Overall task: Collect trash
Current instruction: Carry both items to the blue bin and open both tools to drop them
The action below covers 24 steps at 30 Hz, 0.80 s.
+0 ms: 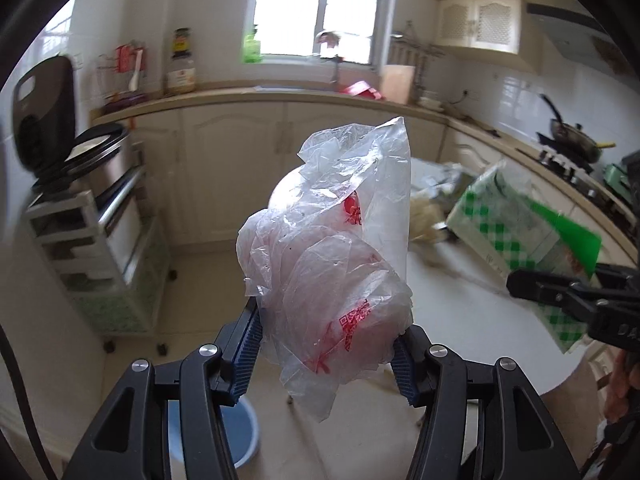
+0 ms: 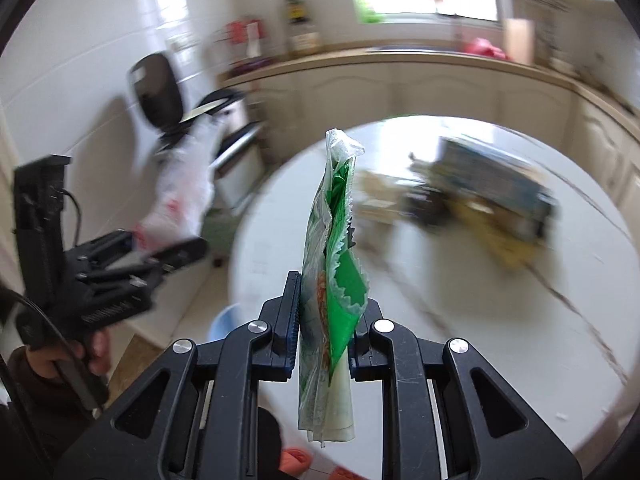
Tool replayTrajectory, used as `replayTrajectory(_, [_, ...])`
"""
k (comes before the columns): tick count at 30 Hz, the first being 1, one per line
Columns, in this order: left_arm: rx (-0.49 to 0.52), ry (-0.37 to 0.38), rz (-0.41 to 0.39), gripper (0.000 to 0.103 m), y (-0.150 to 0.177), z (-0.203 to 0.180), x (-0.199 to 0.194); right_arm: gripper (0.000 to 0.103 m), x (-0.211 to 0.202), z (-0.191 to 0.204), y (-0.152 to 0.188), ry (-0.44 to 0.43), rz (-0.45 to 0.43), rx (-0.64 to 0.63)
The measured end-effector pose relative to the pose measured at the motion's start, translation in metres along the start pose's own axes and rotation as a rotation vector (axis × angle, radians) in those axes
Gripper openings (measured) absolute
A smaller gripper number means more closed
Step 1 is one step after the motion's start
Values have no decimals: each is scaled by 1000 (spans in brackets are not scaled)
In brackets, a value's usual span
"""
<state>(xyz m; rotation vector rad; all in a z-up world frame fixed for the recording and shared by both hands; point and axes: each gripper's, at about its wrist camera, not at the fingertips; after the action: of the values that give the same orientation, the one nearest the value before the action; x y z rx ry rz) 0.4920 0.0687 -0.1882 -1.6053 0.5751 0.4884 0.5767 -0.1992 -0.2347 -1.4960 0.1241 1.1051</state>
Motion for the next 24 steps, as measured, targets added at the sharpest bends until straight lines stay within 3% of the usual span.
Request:
replayTrajectory(3, [-40,-53,46,53,22,39,-6,18,28,46,-12,-73,17,-61])
replayTrajectory(9, [-123,-114,209,54,70,103,36,18,103,119,-22,-198,90,-140])
replayTrajectory(15, [-204,-124,343,54,101,152,97,18,198,160,-14,-196,218,-181])
replayTrajectory(20, [-192,-196,421,66,111,167,142,18,260,171,3,-169,311,-195])
replayTrajectory(24, [-227,-232,446,67,110,187,165,18,295,171,14,-177,365,-182])
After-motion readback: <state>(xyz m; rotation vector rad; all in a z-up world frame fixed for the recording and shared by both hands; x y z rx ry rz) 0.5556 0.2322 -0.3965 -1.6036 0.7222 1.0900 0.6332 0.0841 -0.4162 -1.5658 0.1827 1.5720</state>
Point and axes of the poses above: each gripper's, at about its wrist camera, not at the fingertips, and x roughly the way its jaws point, z to its left, y to its underside
